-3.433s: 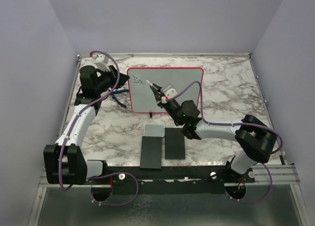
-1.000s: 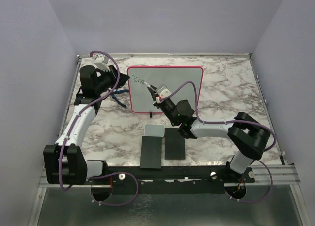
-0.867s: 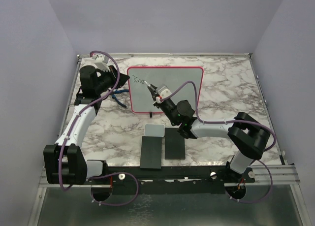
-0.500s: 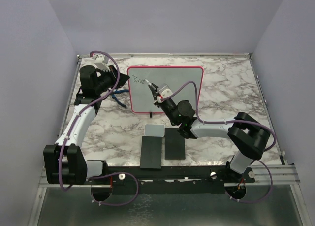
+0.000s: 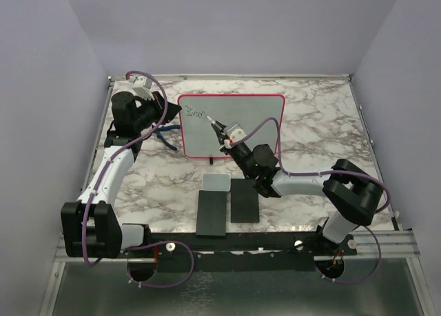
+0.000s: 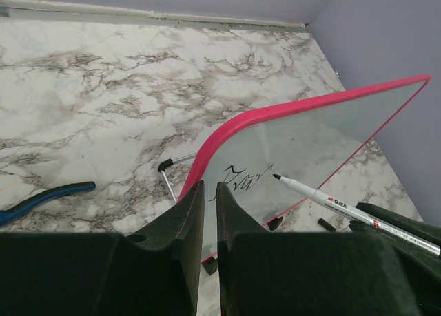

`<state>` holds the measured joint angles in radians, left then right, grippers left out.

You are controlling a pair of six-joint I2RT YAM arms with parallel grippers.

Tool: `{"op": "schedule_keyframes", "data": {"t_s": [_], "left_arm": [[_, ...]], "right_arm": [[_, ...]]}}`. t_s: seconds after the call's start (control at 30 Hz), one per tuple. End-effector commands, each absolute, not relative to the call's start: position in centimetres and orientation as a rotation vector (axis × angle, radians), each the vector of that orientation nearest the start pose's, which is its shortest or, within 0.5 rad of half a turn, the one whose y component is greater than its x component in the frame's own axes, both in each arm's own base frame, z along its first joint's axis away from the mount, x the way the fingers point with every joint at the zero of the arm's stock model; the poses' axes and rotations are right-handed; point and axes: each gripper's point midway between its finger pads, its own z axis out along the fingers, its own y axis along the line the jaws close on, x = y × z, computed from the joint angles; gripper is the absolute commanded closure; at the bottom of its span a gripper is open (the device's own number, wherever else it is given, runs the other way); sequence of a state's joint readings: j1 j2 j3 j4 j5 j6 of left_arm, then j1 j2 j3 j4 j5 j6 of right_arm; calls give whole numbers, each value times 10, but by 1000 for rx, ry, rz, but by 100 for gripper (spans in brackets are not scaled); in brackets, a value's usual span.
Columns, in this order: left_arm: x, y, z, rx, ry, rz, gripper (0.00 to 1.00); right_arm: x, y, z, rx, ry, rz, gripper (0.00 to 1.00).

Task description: Write a sentence on the whiteboard

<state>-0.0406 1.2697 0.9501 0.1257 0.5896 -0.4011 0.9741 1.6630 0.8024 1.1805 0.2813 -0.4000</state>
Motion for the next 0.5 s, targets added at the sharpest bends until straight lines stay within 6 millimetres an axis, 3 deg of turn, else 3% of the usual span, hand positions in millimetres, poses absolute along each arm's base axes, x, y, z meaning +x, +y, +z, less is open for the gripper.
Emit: {"op": "schedule_keyframes", "data": {"t_s": [0.0,0.47], "left_arm": [[383,-126,274,130,1779,-824,87],[383,-126,273,129,1781,-825,87]], "right_arm": [[311,366,280,-610,1070,378,99],[319,370,283,-598,1068,352,99]]}}
